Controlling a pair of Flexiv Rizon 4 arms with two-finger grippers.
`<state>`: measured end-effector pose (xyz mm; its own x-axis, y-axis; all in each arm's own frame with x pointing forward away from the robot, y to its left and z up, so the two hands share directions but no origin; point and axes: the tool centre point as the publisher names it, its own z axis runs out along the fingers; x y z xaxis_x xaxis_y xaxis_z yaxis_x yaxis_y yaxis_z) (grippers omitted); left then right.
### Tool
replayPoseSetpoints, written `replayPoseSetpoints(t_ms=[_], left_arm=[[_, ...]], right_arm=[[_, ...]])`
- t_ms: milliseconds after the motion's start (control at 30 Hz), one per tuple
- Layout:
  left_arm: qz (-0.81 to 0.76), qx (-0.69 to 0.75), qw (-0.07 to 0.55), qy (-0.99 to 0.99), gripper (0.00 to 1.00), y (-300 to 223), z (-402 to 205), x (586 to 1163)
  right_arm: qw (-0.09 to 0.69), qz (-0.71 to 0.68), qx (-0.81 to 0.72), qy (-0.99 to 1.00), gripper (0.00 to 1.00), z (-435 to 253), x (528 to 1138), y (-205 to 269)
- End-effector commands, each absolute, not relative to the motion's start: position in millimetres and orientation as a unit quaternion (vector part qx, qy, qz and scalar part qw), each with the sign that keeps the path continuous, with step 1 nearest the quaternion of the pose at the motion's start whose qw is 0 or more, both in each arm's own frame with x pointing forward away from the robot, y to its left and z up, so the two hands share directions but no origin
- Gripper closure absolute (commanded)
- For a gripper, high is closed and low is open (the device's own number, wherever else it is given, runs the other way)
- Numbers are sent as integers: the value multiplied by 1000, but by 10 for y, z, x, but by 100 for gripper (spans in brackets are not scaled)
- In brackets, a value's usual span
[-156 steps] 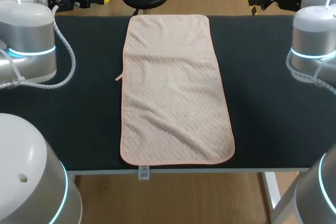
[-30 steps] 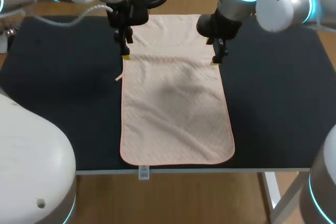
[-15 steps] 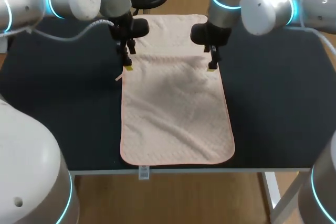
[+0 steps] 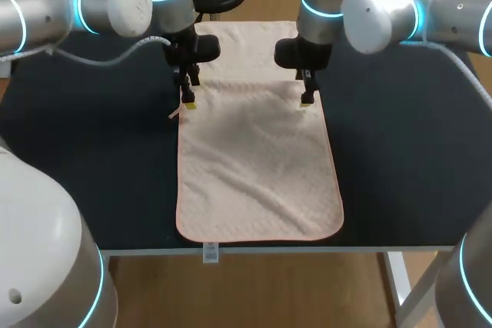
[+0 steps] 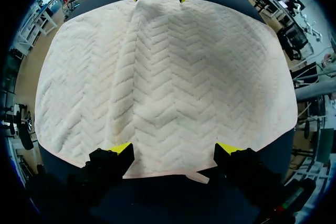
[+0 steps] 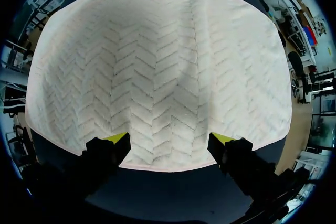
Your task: Fold the towel
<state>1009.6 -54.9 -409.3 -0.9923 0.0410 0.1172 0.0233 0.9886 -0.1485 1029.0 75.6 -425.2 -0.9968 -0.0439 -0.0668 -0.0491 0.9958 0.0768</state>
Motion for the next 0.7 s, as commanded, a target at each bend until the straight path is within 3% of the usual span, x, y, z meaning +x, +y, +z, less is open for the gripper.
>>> replayPoseSetpoints(t_ms=[33, 700], left_arm=[[76, -16, 65, -995, 0, -558, -4150, 10120], [69, -14, 65, -995, 0, -591, -4357, 10145]], right_arm=[[28, 37, -23, 999, 0, -4289, 10321, 766], [9, 34, -31, 999, 0, -4388, 10307, 758]])
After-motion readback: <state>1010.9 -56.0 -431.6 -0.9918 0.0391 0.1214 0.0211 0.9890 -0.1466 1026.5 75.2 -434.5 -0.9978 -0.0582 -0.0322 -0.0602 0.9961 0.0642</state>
